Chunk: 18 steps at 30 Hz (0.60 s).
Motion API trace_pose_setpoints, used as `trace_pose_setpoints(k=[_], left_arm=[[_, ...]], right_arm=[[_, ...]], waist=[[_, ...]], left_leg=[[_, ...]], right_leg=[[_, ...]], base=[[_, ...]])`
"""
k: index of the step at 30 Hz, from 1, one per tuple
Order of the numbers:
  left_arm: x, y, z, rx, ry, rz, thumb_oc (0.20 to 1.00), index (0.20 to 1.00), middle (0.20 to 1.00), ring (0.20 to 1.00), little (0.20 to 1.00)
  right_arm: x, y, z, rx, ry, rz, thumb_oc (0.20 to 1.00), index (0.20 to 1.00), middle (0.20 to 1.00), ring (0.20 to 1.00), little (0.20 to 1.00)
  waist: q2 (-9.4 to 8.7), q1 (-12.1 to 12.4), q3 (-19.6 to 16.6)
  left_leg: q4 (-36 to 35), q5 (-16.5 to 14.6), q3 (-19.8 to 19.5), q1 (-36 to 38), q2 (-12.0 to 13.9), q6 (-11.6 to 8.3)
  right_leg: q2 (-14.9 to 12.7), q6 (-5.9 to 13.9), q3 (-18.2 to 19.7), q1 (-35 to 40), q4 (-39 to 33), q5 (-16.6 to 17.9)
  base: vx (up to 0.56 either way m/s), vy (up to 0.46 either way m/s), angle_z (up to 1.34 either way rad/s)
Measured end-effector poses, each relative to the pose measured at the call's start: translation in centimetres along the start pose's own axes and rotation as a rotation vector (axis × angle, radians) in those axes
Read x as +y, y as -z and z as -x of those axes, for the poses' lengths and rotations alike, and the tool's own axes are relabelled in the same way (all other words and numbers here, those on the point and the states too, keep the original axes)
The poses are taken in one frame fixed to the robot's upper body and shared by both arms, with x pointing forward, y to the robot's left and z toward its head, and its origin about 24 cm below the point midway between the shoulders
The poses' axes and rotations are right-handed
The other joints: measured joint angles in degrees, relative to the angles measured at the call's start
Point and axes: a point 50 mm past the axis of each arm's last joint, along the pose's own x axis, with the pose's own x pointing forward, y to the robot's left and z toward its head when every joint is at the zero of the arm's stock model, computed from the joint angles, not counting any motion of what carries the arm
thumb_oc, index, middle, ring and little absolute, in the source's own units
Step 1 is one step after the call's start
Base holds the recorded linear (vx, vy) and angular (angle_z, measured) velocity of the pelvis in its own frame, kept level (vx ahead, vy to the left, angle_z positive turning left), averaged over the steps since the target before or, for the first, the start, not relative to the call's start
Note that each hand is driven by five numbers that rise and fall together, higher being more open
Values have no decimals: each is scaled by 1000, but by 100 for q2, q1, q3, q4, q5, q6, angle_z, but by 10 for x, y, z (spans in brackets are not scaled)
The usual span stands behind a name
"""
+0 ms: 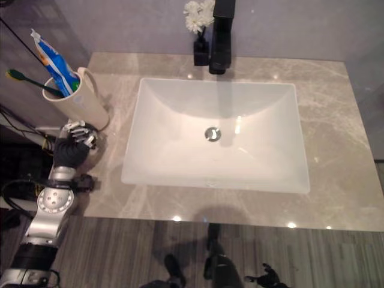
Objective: Put brush and paste in cup on sink, flatten towel.
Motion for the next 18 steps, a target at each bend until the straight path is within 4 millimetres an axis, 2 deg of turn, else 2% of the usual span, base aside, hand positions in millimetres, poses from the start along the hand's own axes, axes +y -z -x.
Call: trace_pose_setpoints(k=[13,18], left_arm=[[3,7,13,34,22,5,200,200,200,200,200],[4,8,24,42,43,9,200,200,200,200,200]], right_arm=[[-1,7,1,29,0,2,1000,1000,1000,1000,1000],[-1,7,1,29,-1,3,1000,1000,1000,1000,1000]], waist=[[2,-23,1],[10,89,4]], left_leg=[[-1,-1,-13,113,32,-2],[-1,6,-57,118,44,-10]], right_leg=[[10,-3,-6,123,-1,-4],[7,-30,-53,146,-1,-29]], base=[[0,0,0],[-6,-3,4]])
